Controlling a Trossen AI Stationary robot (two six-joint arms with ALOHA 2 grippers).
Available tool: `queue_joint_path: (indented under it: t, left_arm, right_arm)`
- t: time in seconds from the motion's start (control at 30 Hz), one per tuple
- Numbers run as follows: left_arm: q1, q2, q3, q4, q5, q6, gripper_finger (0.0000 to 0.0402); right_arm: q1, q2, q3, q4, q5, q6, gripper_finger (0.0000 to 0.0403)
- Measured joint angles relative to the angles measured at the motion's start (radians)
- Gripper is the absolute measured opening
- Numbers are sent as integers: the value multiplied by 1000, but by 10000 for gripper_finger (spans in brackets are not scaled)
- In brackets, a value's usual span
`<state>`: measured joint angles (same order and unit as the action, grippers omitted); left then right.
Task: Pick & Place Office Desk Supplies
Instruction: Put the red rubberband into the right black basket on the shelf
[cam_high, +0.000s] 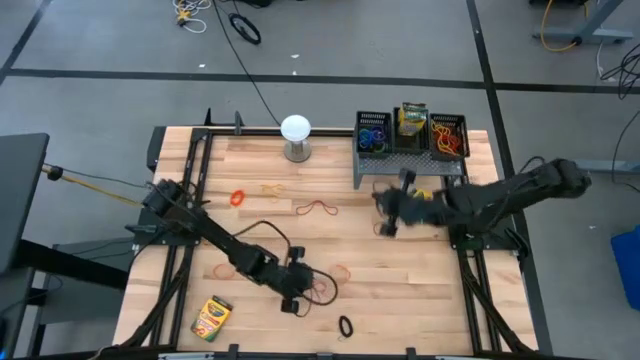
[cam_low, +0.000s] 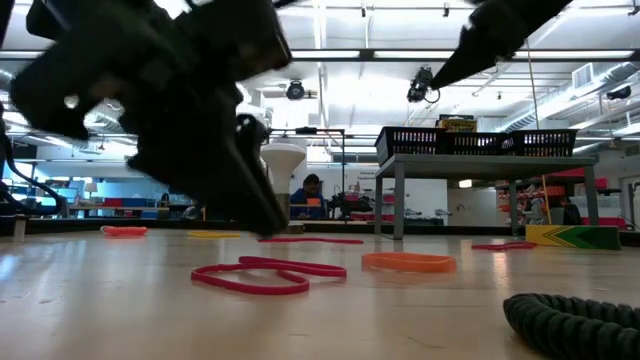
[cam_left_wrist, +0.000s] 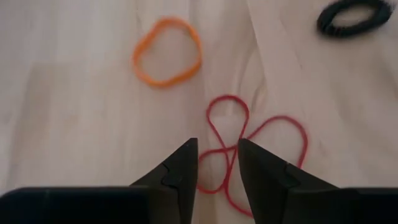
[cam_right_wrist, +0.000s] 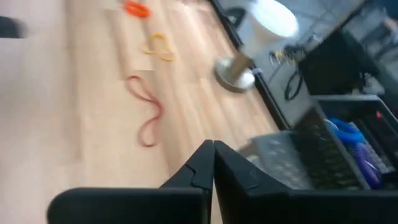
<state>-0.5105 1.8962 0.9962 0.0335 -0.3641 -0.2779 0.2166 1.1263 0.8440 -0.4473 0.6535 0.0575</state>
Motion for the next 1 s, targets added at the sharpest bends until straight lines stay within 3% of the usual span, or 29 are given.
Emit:
queue_joint_path:
  t: [0.13,0.3,0.63,1.0]
  left_arm:
    - [-1,66,70,-94,-22,-1,122]
    - [2,86,98,-118,-9,-1,148]
    - [8,84,110,-121,103,2,185]
    - [30,126,131,-124,130,21,173]
  right_arm:
    - [149,54,-1,6,84,39,5]
    - [241,112,-2,25,104,67,10]
    - [262,137,-2,41,122,61,9]
    - [261,137,-2,47,123,58,7]
